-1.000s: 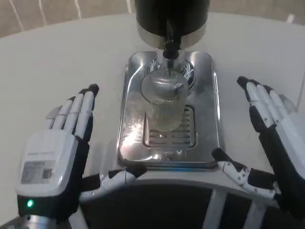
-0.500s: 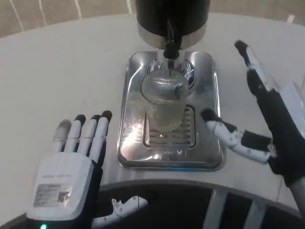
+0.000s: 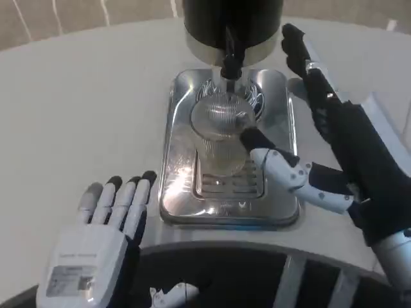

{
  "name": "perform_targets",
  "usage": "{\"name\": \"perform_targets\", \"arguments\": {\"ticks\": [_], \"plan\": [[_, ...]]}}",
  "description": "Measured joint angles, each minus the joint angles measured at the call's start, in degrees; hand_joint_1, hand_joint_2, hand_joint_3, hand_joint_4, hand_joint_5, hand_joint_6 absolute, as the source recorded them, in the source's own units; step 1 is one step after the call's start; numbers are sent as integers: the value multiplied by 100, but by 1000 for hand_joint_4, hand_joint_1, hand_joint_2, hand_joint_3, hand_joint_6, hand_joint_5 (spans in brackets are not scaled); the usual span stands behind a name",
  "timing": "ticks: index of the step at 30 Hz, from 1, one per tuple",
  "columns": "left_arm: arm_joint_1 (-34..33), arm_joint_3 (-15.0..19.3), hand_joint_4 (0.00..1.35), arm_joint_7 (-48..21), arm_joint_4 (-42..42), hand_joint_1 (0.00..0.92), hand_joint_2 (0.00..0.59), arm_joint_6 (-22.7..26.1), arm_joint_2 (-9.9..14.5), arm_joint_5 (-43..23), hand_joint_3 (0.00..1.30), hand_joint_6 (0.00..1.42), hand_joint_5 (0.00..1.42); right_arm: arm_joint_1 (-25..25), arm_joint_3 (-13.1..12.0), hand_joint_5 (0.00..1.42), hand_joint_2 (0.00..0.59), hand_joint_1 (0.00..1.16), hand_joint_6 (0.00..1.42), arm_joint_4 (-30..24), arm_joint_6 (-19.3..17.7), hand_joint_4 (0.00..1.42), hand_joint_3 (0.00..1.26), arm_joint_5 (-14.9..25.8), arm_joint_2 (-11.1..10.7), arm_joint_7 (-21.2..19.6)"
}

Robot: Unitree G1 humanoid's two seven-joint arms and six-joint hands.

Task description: Grasp the cup under the faucet to collect the drink, then remove the cup.

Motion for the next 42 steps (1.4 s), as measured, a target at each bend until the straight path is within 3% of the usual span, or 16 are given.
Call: {"name": "perform_targets", "arguments": {"ticks": [8,15,27,42], "plan": [[75,64,0,1,-106,0,131,-3,2,-7,0,0,0,-131,252,0,387,784,0,242,74,0,0,137,266,-262],[229,149,0,1,-133,0,132,-7,12,-56,0,0,0,-743,326,0,390,774,0,590,197,0,0,28,381,-506],[226,231,0,3,-132,0,134,-17,12,-73,0,0,0,-1564,601,0,392,759,0,833,502,0,0,32,538,-559],[204,276,0,60,11,0,136,-15,-26,-196,0,0,0,-1704,929,0,382,741,0,779,909,0,0,48,628,-428]]}}
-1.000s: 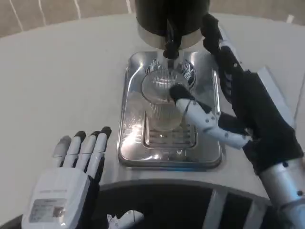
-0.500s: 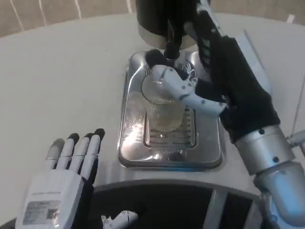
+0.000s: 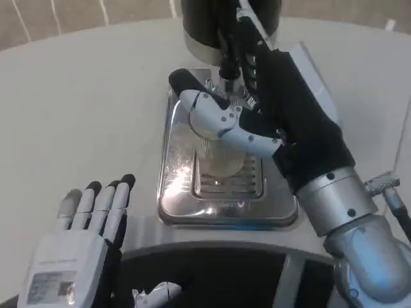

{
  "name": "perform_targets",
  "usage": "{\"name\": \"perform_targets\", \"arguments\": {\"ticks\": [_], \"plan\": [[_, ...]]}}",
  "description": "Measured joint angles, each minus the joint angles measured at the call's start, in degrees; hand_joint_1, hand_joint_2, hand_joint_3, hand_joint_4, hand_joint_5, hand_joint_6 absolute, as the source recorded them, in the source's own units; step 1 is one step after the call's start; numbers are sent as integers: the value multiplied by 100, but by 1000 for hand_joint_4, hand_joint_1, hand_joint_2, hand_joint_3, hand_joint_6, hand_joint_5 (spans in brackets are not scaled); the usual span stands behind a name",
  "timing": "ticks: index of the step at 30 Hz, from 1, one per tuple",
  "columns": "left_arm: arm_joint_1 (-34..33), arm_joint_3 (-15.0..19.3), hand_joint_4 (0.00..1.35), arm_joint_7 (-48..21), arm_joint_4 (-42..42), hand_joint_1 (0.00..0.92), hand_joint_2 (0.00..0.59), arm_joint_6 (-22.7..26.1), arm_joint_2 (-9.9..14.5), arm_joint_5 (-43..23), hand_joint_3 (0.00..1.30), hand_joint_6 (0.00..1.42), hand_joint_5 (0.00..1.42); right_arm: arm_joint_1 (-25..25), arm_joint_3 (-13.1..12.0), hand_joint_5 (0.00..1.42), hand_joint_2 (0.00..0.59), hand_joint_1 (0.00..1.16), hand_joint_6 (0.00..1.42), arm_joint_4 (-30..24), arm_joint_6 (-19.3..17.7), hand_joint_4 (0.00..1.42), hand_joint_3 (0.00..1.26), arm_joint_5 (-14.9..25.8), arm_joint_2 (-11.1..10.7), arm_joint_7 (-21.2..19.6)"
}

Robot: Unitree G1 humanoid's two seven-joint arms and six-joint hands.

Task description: Grasp the cup under the faucet to collect the drink, then remove the cup.

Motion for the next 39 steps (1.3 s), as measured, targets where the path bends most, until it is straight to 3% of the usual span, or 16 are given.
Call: {"name": "perform_targets", "arguments": {"ticks": [7,15,21,28,34,39], "plan": [[-3,0,0,35,13,0,137,0,-25,-21,0,0,0,-90,-33,0,378,732,0,52,13,0,0,79,-74,125],[-8,44,0,72,90,0,119,-29,-56,-152,0,5,0,-296,-50,0,375,724,0,103,113,0,0,87,-314,340],[-133,139,0,72,231,0,105,-140,-5,-276,0,7,0,-602,112,0,368,654,0,132,244,0,0,-145,-761,674],[-172,155,0,70,238,0,105,-181,-7,-448,0,16,0,-989,596,0,356,589,0,133,265,0,0,-963,-1325,1061],[-169,163,0,70,293,0,105,-153,-22,-456,0,34,0,-1296,945,0,358,591,0,116,269,0,0,-1864,-1590,1361],[-177,171,0,70,355,0,107,-89,-40,-461,0,36,0,-1446,1080,0,360,595,0,107,266,0,0,-2387,-1651,1585]]}}
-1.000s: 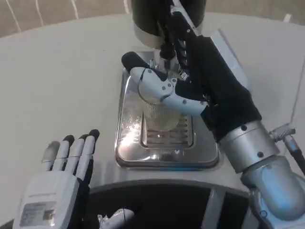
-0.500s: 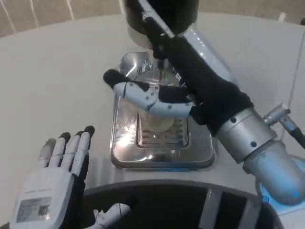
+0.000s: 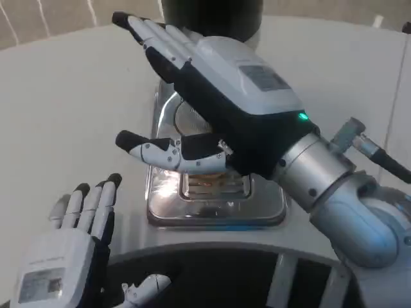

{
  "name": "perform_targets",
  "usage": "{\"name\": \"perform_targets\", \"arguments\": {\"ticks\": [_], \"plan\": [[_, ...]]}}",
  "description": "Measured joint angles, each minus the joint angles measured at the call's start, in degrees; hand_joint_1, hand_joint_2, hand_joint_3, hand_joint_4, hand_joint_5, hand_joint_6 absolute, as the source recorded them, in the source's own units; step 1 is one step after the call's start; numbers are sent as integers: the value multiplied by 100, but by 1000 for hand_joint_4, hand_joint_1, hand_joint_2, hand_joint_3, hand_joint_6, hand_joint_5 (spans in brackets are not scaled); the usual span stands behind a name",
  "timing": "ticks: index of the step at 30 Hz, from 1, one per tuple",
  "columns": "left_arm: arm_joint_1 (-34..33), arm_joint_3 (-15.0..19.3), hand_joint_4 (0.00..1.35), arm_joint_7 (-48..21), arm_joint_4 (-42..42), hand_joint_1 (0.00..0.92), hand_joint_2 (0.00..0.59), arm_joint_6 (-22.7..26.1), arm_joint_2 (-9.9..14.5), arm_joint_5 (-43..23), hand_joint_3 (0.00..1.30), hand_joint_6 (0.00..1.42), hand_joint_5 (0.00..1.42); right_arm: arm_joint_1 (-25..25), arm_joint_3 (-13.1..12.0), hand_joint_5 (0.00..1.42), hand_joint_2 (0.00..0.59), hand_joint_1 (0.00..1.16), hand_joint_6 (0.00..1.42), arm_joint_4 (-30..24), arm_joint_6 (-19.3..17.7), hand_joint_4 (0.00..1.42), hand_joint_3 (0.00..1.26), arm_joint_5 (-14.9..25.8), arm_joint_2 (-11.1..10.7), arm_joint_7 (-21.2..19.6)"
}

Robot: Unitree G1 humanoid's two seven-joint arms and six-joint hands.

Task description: Grasp the cup under the faucet to collect the drink, then remove the cup.

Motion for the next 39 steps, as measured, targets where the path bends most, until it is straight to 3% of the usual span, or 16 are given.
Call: {"name": "perform_targets", "arguments": {"ticks": [8,17,20,26,39], "plan": [[-184,43,0,9,231,0,108,67,-79,-63,0,38,0,-2,30,0,359,626,0,3,-104,0,0,-316,50,127],[-838,223,0,69,707,0,98,44,-111,-651,0,40,0,-24,67,0,359,639,0,33,-125,0,0,-552,181,239],[-1000,223,0,71,851,0,92,-23,-113,-787,0,41,0,-28,67,0,346,693,0,63,-140,0,0,-567,232,248],[-1450,188,0,71,1239,111,71,-243,-138,-1157,0,40,0,-72,25,0,338,707,0,123,-181,0,0,-579,292,284],[-2047,15,0,134,1964,164,69,-636,-239,-1561,0,38,0,-86,-44,0,330,720,0,127,-211,0,0,-568,324,348]]}}
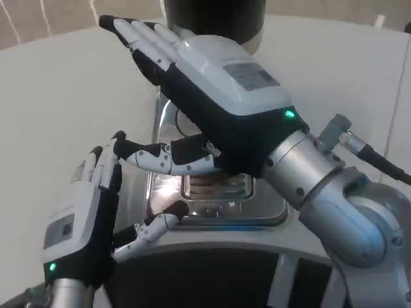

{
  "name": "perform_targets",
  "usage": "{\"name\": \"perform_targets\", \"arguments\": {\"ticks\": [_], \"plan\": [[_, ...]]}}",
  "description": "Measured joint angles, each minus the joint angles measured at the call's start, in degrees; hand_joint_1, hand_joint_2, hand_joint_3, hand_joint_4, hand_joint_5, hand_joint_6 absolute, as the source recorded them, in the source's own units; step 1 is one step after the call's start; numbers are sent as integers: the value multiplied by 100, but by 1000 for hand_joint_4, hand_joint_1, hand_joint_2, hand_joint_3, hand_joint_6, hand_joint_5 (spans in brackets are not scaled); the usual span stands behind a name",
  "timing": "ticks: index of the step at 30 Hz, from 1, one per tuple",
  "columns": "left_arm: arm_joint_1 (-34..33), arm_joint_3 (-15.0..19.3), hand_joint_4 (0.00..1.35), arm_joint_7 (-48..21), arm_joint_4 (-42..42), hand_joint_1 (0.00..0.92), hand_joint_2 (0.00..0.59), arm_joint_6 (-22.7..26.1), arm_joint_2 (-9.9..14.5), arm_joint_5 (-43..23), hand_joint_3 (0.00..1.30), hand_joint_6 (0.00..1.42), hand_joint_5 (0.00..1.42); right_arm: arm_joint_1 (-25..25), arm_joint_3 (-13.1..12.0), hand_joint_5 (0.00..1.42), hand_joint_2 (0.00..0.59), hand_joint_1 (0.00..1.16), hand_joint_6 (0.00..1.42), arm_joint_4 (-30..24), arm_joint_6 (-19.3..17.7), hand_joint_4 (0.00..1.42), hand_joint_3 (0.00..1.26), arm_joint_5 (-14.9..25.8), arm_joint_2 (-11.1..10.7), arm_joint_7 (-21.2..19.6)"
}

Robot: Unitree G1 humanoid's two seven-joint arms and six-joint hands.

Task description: Grasp the cup under the faucet to collect the drink, then remove the cup.

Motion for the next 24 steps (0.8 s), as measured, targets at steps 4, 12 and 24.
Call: {"name": "perform_targets", "arguments": {"ticks": [4,12,24], "plan": [[-147,-21,0,51,186,178,60,-70,0,-26,0,39,0,-28,-70,0,328,722,0,54,-44,0,0,78,16,11],[-505,-81,0,51,525,185,59,-160,-1,-120,0,40,0,-69,-146,0,328,728,0,135,-136,0,0,185,15,17],[-844,-220,0,162,971,184,59,-231,-4,-220,0,32,0,-39,-414,0,327,729,0,152,-296,0,0,608,-108,51]]}}
